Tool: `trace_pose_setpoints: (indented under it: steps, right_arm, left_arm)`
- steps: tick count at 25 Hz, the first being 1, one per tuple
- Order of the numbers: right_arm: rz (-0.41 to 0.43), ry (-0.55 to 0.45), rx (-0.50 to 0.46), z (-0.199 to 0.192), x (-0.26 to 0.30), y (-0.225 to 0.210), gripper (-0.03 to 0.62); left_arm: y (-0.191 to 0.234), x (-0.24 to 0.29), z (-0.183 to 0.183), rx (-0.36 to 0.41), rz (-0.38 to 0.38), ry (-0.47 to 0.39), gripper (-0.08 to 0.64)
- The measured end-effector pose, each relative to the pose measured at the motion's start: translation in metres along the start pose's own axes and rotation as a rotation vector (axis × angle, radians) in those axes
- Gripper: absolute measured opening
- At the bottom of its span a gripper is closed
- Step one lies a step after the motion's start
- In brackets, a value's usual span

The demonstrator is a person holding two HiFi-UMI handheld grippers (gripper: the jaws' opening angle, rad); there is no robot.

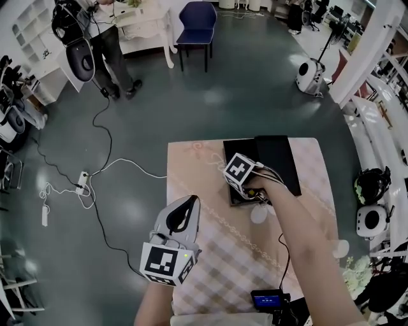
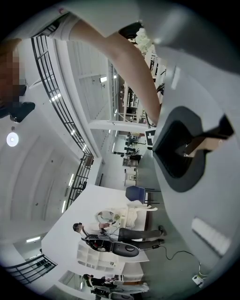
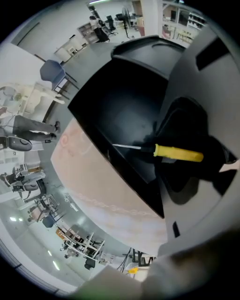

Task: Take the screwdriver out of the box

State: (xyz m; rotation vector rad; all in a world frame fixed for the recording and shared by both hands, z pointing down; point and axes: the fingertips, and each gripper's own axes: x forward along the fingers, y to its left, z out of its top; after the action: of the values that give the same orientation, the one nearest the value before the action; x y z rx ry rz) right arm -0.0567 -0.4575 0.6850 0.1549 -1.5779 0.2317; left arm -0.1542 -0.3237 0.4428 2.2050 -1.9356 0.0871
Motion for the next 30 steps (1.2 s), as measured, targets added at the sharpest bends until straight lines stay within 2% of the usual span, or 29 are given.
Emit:
trace_pose_setpoints:
  steps: [5,11,14,18,30]
  right_arm:
    - [-0.009,0.084,-0.059,-0.001,0.012,0.006,0.165]
    - [0.019,0.111,-0.107,-0.001,0.012,0.009,0.150]
    - [0.013,0.107,-0.090,0.002,0.013,0.008,0.098]
    - [-0.020,0.113,-0.066,-0.003,0.012,0.004,0.083]
    - [-0.002,-0.083,0.086,0.000,-0.043,-0.005,0.083]
  left_arm:
    - [0.000,-0.005,-0.002,-0.003,0.018,0.003,0.011]
    - [0.008,-0.015,0.001,0.002,0.057,0.000,0.011]
    - [0.013,-0.020,-0.001,-0.003,0.074,0.005,0.011]
    - [0.013,-0.026,-0.002,-0.010,0.086,0.007,0.011]
    - [-0.009,-0.026,0.014,0.017,0.031,-0.026,0.011]
